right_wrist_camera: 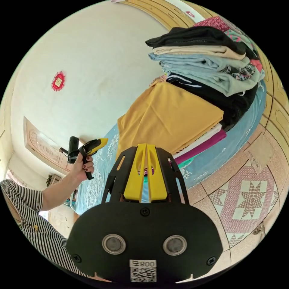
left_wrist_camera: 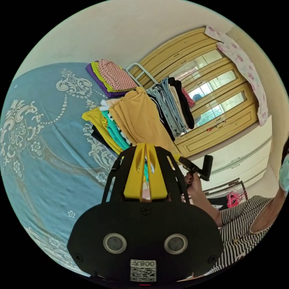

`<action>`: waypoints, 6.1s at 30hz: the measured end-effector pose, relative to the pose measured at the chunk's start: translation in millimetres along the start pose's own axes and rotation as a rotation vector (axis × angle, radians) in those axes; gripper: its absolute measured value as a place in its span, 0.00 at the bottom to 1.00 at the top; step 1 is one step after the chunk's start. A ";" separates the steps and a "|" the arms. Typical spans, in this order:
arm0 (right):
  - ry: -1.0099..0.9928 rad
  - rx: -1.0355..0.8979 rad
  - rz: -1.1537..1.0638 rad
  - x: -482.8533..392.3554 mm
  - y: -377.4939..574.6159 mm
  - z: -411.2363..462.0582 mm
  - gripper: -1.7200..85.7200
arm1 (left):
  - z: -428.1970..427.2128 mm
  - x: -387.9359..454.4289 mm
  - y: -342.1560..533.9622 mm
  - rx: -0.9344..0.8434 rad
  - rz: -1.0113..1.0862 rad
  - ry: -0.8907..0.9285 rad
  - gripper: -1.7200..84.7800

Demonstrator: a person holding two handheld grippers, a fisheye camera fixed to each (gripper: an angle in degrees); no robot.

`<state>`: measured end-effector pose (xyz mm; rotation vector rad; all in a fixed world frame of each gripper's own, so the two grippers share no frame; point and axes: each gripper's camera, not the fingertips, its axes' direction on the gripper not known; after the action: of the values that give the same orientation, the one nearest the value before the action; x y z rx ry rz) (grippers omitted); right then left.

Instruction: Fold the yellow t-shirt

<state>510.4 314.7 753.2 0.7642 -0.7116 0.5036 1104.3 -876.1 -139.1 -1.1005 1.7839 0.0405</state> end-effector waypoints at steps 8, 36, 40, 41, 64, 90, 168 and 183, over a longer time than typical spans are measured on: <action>0.171 0.268 -0.292 -126.3 -12.7 -26.8 0.03 | -5.7 -28.8 90.6 -0.326 0.143 -0.535 0.02; 0.505 -0.233 -0.373 -252.5 -427.4 503.3 0.14 | -43.0 -108.5 119.7 -0.483 0.215 -0.438 0.02; 0.511 -0.219 -0.316 -241.4 -458.3 543.4 0.14 | -63.3 -114.2 125.4 -0.489 0.211 -0.428 0.02; 0.514 -0.217 -0.301 -237.8 -466.2 556.4 0.14 | -69.8 -115.9 127.0 -0.492 0.207 -0.423 0.02; 0.307 -0.157 -0.326 -266.8 -403.2 593.7 0.02 | -240.3 -116.2 203.0 -0.444 0.032 -0.291 0.02; -0.722 -0.187 -0.862 -583.5 62.9 293.4 0.02 | -717.9 20.7 474.8 0.510 0.138 -0.412 0.04; -0.951 -0.347 -0.527 -517.3 143.7 445.2 0.02 | -1093.9 555.5 1038.2 0.794 0.304 -0.826 0.02; -0.278 -0.562 -0.135 -104.0 95.6 623.4 0.02 | -775.0 255.0 861.1 0.071 -0.068 -0.472 0.03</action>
<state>136.8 -118.0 1039.2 0.3487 -0.9954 0.0588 -68.8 -909.6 -312.1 -1.0018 1.3155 0.1797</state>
